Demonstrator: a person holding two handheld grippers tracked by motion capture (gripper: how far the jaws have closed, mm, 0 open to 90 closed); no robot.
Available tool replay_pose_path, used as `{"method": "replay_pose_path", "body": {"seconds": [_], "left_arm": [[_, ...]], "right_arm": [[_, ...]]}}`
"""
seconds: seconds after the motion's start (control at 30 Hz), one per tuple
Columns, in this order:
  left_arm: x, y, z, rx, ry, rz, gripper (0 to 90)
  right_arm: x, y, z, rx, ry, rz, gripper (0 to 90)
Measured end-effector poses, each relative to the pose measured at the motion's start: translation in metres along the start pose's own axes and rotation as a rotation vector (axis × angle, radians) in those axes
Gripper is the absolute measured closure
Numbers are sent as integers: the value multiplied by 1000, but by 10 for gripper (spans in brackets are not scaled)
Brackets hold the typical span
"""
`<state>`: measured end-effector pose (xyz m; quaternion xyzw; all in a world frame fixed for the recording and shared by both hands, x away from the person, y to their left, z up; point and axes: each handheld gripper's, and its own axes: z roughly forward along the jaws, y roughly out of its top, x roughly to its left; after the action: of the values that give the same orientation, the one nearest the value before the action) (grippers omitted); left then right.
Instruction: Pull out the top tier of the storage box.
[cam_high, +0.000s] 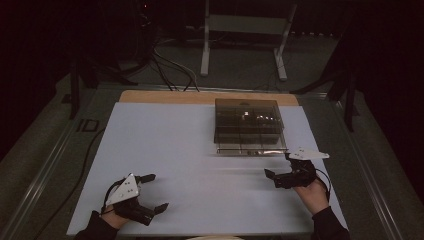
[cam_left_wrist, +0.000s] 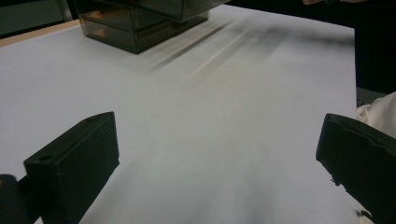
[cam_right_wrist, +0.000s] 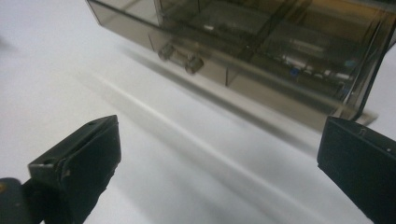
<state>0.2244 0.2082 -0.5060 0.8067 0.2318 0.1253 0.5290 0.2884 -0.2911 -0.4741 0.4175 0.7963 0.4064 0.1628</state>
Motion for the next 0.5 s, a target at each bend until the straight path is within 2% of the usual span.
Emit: {"method": "replay_pose_path", "body": {"seconds": [0.27,0.37,0.5], "left_arm": [[0,0,0,3,2,-3,9],[0,0,0,-1,2,-3,9],[0,0,0,1,3,-3,9]], "right_arm": [[2,-20,7,24,-3,22,0],[4,-27,8,16,4,30,0],[7,-33,10,1,-17,18,0]]}}
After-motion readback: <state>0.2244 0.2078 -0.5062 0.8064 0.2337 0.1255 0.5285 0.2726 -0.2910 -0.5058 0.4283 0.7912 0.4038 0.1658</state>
